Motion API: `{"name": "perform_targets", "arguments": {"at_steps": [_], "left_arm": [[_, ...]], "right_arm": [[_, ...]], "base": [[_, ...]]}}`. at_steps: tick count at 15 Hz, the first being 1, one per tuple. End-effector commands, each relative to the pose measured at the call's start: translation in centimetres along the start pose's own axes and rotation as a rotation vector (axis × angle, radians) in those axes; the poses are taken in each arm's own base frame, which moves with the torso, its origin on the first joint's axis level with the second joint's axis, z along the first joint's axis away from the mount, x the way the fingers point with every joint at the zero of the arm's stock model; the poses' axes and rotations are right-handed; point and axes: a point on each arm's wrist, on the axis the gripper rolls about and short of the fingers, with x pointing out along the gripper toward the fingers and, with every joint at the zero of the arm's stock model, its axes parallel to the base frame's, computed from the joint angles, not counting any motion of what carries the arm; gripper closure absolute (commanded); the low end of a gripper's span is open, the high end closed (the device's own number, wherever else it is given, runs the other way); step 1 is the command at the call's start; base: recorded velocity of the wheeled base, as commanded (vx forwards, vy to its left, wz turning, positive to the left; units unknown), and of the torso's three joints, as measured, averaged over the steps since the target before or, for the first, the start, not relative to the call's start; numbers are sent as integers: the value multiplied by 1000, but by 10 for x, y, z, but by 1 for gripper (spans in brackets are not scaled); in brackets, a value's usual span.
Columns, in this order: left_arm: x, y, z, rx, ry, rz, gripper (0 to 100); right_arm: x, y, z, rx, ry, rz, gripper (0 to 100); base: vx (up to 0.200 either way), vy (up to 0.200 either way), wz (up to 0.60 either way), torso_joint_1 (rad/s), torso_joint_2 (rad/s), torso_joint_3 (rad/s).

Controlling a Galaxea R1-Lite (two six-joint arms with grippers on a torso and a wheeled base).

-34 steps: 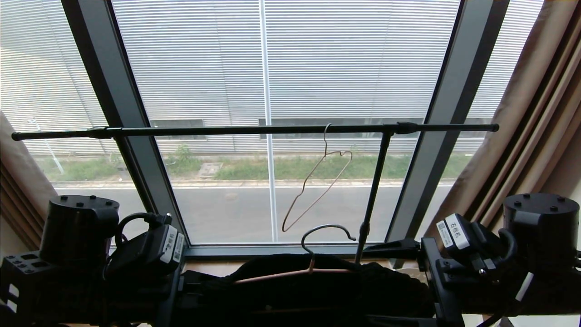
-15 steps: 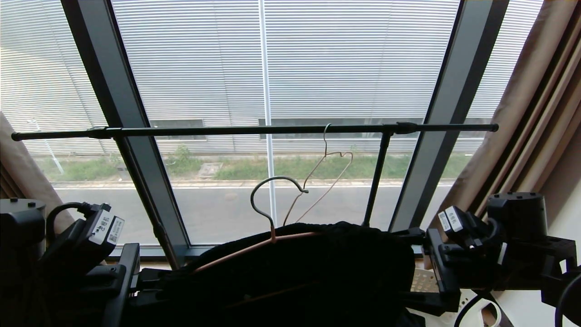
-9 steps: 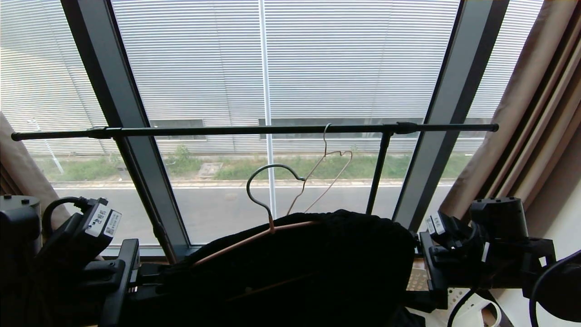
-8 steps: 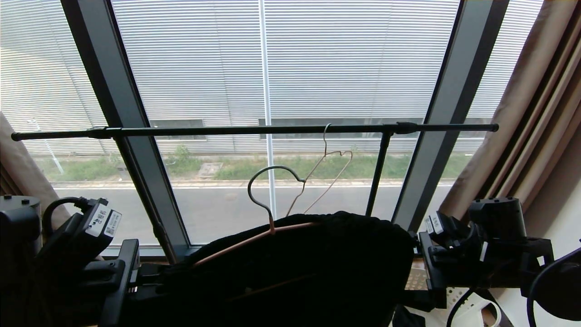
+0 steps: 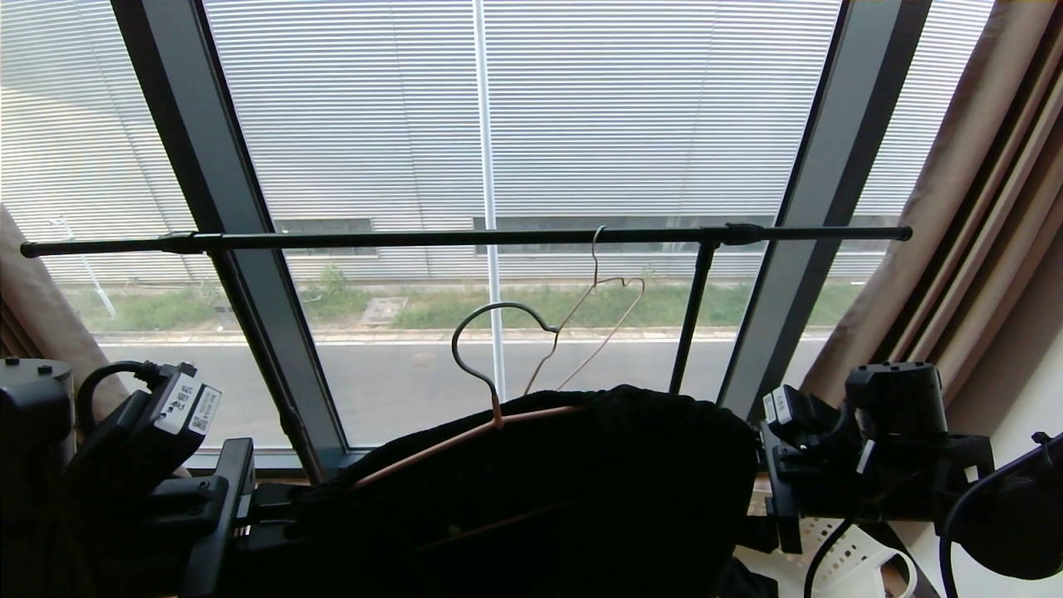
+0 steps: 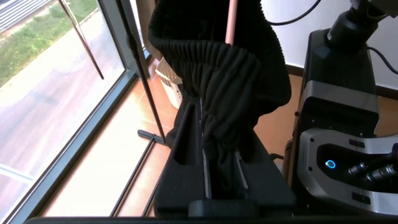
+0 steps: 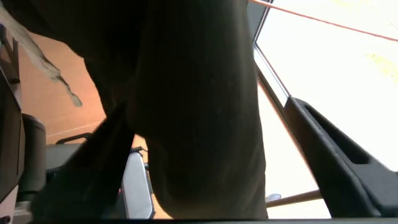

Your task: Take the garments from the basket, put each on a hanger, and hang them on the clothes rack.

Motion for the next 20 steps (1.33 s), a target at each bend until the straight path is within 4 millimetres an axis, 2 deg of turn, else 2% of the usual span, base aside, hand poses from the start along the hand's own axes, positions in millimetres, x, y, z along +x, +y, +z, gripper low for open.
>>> {"name": "perform_targets", "arguments": {"at_steps": [1,10,20], "left_arm": [[0,0,0,1,-1,0,100],[-8,2,0,-20,-8,44,100],[-10,1,-3,-33,-5,53,100]], "right_arm": [[0,0,-1,2,0,0,100],[-20,-21,-3,15,-16,-104,100],[-18,-29,-8,39,-7,-107,100]], "base": [[0,0,0,0,0,0],[0,0,0,0,0,0],[0,0,0,0,0,0]]}}
